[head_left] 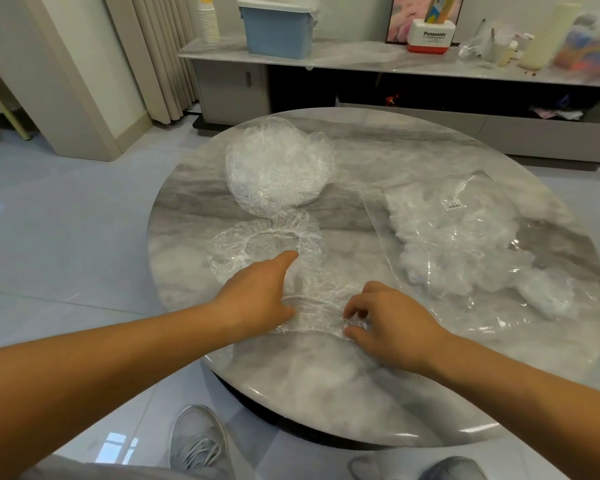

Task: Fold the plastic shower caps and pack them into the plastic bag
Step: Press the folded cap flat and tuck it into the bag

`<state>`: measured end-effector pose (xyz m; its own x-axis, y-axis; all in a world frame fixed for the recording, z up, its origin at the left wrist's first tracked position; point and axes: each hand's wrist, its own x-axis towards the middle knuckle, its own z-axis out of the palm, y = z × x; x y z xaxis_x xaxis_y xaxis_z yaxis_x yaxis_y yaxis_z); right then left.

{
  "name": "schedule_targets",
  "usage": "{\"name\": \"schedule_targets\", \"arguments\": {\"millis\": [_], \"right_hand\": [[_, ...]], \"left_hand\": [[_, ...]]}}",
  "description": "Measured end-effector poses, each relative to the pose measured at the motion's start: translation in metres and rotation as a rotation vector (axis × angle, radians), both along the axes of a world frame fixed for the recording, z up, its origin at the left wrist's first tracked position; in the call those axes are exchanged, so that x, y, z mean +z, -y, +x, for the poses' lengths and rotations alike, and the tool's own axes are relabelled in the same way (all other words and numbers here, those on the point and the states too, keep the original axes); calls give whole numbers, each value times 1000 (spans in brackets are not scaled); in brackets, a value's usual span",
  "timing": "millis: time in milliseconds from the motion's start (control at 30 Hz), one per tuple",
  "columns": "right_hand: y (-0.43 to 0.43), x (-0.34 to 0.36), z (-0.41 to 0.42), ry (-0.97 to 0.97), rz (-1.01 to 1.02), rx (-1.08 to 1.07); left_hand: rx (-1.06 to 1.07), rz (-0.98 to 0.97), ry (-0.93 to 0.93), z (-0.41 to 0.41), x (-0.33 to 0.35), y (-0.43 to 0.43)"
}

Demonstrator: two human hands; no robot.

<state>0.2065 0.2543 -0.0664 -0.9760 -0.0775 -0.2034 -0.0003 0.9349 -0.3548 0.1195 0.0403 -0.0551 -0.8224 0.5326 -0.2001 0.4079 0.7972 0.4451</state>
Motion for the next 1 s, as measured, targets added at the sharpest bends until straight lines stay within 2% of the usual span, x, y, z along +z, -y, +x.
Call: {"name": "schedule_targets", "arguments": {"millis": [100,200,367,467,567,700,767,900,1000], "right_hand": [[0,3,-3,-87,-120,-58],[4,8,-6,-172,-380,-219],[12,15,-8,109,-954,-442],[7,19,-6,309,-1080,-498],[2,20,-4,342,-1048,-476],[-3,18,-2,187,-939,-426],[-7,17,3,124,-800,-359],[-14,13,20,8,-334,-83],[-16,7,23,-41,-208,32]], "left_hand": [[47,125,305,1,3,-7],[79,268,483,3,2,-10],[54,327,550,3,-3,-7],[8,358,592,4,-2,-6],[-46,376,604,5,0,-4],[-120,366,548,5,2,-1],[-136,368,522,6,1,0],[-106,354,400,5,1,2],[-80,281,260,3,4,4]]}}
